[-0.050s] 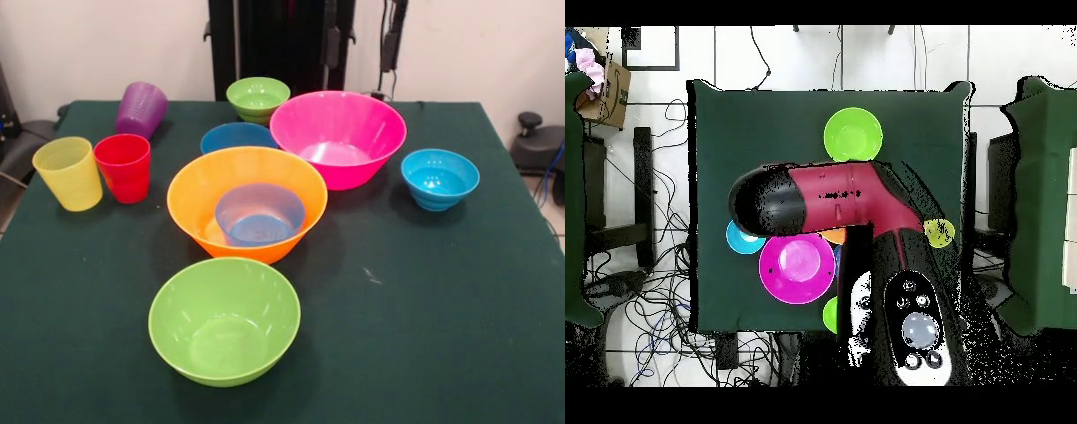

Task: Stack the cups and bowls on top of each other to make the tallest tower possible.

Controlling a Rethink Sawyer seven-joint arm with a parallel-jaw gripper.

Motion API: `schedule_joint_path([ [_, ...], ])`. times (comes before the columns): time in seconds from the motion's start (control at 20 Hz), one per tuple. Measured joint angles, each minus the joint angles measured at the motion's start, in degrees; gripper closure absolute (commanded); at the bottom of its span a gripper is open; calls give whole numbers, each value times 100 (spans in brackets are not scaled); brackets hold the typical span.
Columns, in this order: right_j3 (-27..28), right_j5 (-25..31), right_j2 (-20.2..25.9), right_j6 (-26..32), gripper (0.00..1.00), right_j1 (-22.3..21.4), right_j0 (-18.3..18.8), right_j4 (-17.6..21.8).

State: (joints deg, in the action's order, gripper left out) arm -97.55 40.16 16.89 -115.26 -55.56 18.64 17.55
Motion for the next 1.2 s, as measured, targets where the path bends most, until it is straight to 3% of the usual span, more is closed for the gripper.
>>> schedule_joint_path([
  [0.4, -406, -658, -470, -686, 0, 207, -403, -29],
  [1.2, -750, -1843, -1425, -805, 0, 930, -928, -27],
])
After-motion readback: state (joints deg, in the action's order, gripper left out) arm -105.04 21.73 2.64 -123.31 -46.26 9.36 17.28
